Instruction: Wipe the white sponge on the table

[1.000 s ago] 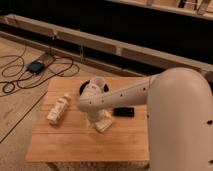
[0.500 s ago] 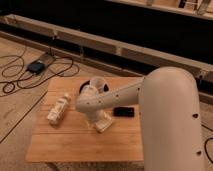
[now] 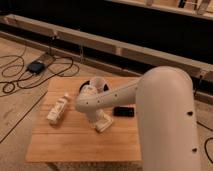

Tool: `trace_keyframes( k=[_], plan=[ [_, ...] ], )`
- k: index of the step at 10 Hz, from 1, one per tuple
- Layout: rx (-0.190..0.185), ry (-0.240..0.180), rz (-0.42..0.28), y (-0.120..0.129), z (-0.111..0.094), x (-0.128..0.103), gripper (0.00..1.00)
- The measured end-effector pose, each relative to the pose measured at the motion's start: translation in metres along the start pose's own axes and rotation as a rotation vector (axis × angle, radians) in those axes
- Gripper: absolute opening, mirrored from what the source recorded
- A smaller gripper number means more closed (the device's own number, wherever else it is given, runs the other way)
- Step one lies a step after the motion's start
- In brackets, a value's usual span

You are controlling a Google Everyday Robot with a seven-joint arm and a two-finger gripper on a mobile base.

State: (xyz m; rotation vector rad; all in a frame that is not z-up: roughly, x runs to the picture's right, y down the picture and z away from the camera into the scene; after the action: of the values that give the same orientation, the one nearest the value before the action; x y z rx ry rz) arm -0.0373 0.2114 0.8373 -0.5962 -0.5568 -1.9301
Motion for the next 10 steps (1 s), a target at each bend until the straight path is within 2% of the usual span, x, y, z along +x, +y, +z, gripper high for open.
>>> trace_keyframes(
  k=[1, 6, 9, 10],
  plan=[
    [-0.002, -0.003, 0.010, 0.002, -0.001, 0.000, 0.00],
    [0.007, -0.016, 0.106, 0.025, -0.008, 0.004, 0.00],
    [0.043, -0.019, 0.145, 0.033, -0.013, 0.016, 0.00],
    [0.068, -0.015, 0.146, 0.031, -0.014, 0.024, 0.00]
  ],
)
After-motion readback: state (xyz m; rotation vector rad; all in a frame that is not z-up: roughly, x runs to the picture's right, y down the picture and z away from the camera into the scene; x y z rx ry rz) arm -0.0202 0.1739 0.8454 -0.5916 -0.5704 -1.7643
